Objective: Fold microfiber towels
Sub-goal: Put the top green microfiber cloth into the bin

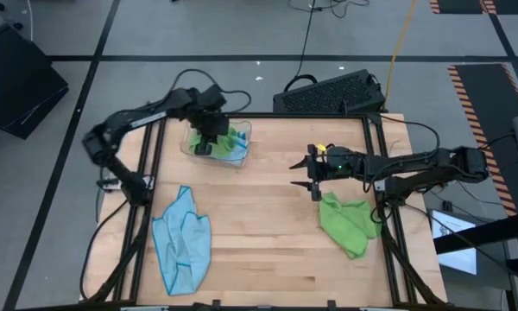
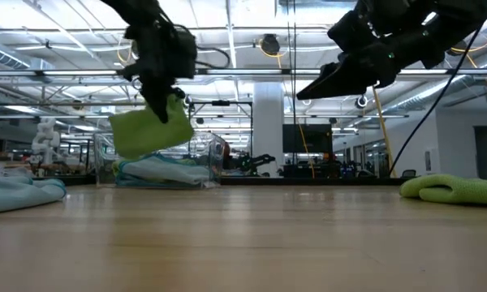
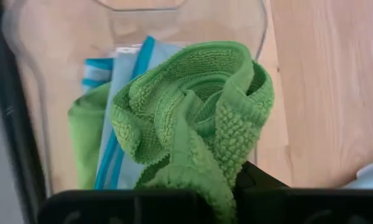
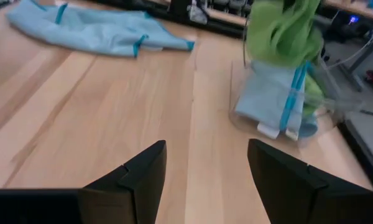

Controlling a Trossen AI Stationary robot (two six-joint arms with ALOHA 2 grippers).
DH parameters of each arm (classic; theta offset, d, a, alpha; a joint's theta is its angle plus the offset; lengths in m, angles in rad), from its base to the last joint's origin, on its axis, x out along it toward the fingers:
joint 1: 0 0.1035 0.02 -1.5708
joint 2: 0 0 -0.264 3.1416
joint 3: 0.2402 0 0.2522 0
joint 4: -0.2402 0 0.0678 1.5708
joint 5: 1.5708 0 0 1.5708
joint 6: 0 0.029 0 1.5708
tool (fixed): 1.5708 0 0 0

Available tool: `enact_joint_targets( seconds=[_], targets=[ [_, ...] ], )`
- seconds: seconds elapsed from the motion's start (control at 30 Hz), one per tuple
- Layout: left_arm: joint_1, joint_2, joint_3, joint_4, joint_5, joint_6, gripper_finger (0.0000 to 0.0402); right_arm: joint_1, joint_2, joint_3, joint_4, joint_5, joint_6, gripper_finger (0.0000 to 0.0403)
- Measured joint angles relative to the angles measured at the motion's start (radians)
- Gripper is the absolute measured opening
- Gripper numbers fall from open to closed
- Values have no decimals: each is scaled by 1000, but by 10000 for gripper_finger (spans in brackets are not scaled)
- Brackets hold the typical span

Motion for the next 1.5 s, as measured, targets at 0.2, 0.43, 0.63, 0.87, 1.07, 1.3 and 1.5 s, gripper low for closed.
enact_joint_targets(
  seconds=[0.2,0.43,0.63,0.87,1.07,1.3,1.5],
  targets=[
    [16,198,130,-124,0,100,13,0,-5,-7,1,0,-14,217],
    [6,337,166,-126,-128,161,36,0,-6,-7,16,0,-13,217],
    [-10,378,166,-58,-249,53,79,0,-5,-7,18,-1,-13,217],
    [-40,349,166,-3,-327,-57,155,0,-5,-7,18,-3,-19,217],
    [-61,316,166,4,-447,-68,246,0,-5,-7,12,-4,-19,217],
    [-91,234,166,63,-501,-86,293,0,-5,-7,10,-4,-19,217],
    [-105,216,166,112,-772,-117,296,0,-5,-7,16,-58,-14,217]
  ],
)
